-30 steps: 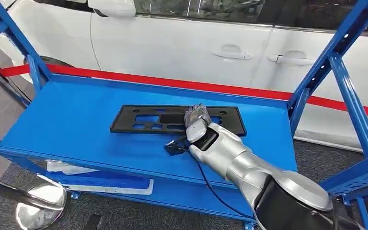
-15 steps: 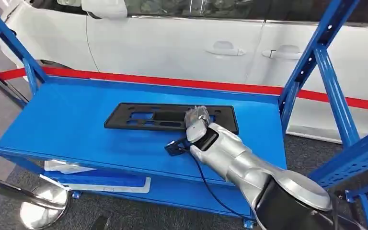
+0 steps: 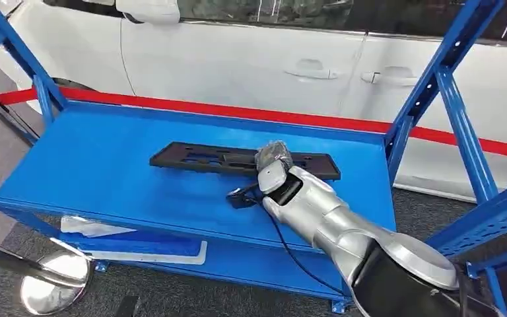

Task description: Take the parts from the cabinet and place them on the table.

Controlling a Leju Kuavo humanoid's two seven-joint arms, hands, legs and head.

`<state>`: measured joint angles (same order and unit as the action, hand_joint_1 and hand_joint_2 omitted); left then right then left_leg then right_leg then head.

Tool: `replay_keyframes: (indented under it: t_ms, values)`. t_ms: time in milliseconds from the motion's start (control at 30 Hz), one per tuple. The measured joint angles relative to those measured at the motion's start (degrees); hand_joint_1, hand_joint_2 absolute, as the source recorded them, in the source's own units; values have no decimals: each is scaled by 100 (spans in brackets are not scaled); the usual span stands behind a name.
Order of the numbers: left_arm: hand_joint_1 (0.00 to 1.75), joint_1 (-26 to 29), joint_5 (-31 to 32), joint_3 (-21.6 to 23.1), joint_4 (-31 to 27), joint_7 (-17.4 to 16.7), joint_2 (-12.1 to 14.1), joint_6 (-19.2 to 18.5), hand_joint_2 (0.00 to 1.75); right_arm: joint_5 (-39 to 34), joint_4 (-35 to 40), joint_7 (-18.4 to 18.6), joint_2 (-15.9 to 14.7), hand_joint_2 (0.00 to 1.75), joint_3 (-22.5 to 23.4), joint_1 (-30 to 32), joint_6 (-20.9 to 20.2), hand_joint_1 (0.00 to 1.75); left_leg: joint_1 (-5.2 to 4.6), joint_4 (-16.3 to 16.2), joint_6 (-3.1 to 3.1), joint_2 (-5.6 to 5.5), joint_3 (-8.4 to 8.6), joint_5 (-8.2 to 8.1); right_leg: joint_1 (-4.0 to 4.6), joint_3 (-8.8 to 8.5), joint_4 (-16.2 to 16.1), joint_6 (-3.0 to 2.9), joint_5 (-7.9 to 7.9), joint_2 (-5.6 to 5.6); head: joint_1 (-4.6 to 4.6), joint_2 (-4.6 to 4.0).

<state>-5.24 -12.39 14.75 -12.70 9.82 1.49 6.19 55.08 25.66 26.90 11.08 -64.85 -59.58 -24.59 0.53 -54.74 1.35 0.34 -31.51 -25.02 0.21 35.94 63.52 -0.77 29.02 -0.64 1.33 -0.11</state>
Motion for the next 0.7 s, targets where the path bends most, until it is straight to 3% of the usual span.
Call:
replay_keyframes:
  t_ms: [67, 100, 133, 167, 233, 267, 300, 333, 400, 467, 533, 600, 633, 667, 700]
  values:
    - [0, -9, 7, 0, 0, 113, 0, -2, 175, -6, 0, -30, -13, 175, 0, 19, 20, 175, 0, -12, 15, 12, -27, 13, -40, 406, 873, 43, 395, 4, -6, 2]
    - [0, -10, 15, 2, 0, 196, 0, 22, 175, -24, 0, -44, -20, 175, 0, 35, 31, 175, 0, -25, 15, 15, -39, 13, -62, 569, 1215, 68, 469, 7, -4, 0]
    - [0, -20, 46, 4, 0, 314, 0, 102, 175, -41, 0, -50, -33, 175, 2, 42, 46, 175, 4, -42, 11, 16, -44, 10, -82, 588, 1246, 90, 394, 11, -9, 2]
    - [0, -34, 63, 9, 0, 430, -2, 188, 175, -59, 0, -52, -48, 175, 4, 43, 68, 175, 13, -64, -2, 14, -47, 0, -99, 492, 1060, 105, 227, 15, -6, 0]
    - [0, -85, 111, 28, 0, 721, -7, 374, 175, -85, 16, -66, -70, 175, 9, 38, 105, 175, 45, -145, -60, -14, -48, -44, -137, 16, 117, 128, -300, 20, -6, 2]
    - [0, -106, 109, 39, 0, 826, -7, 406, 175, -85, 20, -70, -95, 175, 9, 38, 116, 175, 49, -202, -100, -23, -66, -75, -145, -148, -276, 125, -352, 19, -9, 0]
    - [0, -140, 105, 42, 0, 896, -7, 407, 175, -85, 35, -85, -107, 175, 11, 20, 123, 175, 15, -251, -143, -36, -123, -92, -90, -190, -356, 112, -254, 15, -17, 0]
    - [0, -162, 101, 44, 0, 959, -2, 365, 175, -85, 72, -105, -105, 175, 11, 18, 134, 175, 9, -272, -183, -46, -167, -79, -114, -169, -337, 48, -289, -1, 5, 2]
    - [0, -183, 83, 48, 0, 1057, 0, 212, 175, -87, 96, -140, -107, 175, 11, 12, 153, 175, 32, -256, -231, -46, -171, -48, -80, -140, -329, -8, -297, -3, 9, 0]
    - [0, -181, 24, 50, 0, 1125, 4, 32, 175, -92, 114, -153, -109, 175, 11, -2, 203, 175, 52, -305, -281, -35, -208, -107, -123, -154, -369, -87, -340, 17, 7, 2]
    - [0, -197, 2, 52, 0, 1171, 7, -83, 175, -96, 127, -157, -109, 175, 11, -8, 254, 175, 56, -803, -315, -35, -427, -438, -123, -126, -373, -134, -362, 19, 39, 0]
    - [0, -197, 4, 79, 0, 1204, 35, -164, 175, -100, 127, -168, -109, 175, 11, 2, 337, 175, 57, -1737, -343, -35, -866, -846, -108, -83, -371, -152, -374, 20, 39, 0]
    - [0, -186, 7, 98, 0, 1214, 39, -194, 175, -109, 127, -168, -109, 175, 11, 8, 378, 175, 57, -2012, -346, -35, -999, -894, -103, -69, -366, -159, -380, 19, 37, 2]
    - [0, -173, 11, 105, 0, 1228, 42, -210, 175, -120, 127, -168, -112, 175, 11, 12, 424, 175, 57, -2033, -344, -35, -1008, -844, -101, -66, -364, -159, -380, 18, 39, 2]
    - [0, -162, 17, 107, 0, 1247, 46, -236, 175, -131, 127, -168, -112, 175, 11, 10, 486, 175, 57, -1764, -333, -35, -875, -638, -101, -70, -360, -159, -381, 16, 37, 2]
